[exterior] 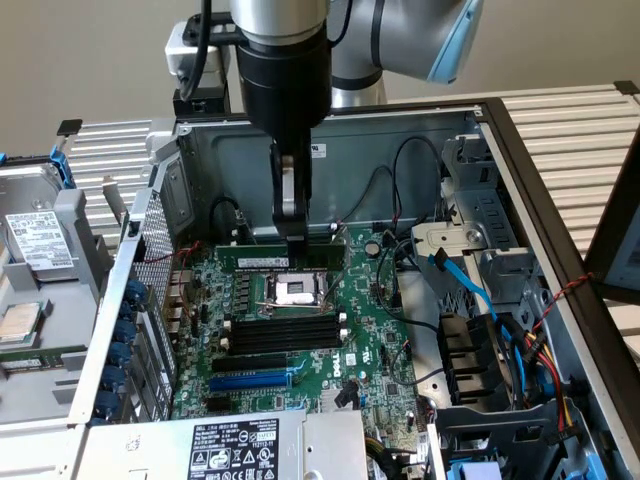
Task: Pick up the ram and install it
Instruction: 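Insert the ram into the slot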
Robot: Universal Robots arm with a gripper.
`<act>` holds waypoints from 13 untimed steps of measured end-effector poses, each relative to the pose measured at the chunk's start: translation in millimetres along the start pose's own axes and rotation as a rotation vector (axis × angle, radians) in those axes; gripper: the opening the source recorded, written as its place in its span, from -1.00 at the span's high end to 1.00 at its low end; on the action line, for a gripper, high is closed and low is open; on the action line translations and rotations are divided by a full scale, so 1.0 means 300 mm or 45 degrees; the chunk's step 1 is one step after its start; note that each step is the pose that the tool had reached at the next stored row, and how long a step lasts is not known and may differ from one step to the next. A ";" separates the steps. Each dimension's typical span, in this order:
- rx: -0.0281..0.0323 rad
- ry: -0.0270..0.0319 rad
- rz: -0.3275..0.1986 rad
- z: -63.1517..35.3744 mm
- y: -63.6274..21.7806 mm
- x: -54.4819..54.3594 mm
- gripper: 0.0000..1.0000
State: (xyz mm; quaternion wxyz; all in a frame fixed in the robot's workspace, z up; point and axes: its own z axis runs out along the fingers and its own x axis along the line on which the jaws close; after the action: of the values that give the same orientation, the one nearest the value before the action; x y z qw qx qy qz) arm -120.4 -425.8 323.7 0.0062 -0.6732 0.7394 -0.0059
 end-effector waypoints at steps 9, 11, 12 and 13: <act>0.0001 -0.0002 0.000 0.055 0.004 -0.036 0.76; -0.0001 0.0001 0.000 0.066 0.005 -0.039 0.76; -0.0001 0.0001 0.000 0.073 0.005 -0.040 0.76; 0.0000 0.0000 -0.001 0.079 0.006 -0.041 0.76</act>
State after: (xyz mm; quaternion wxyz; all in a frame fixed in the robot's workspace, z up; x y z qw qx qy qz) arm -120.6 -413.4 300.0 0.0062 -0.6736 0.7390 -0.0059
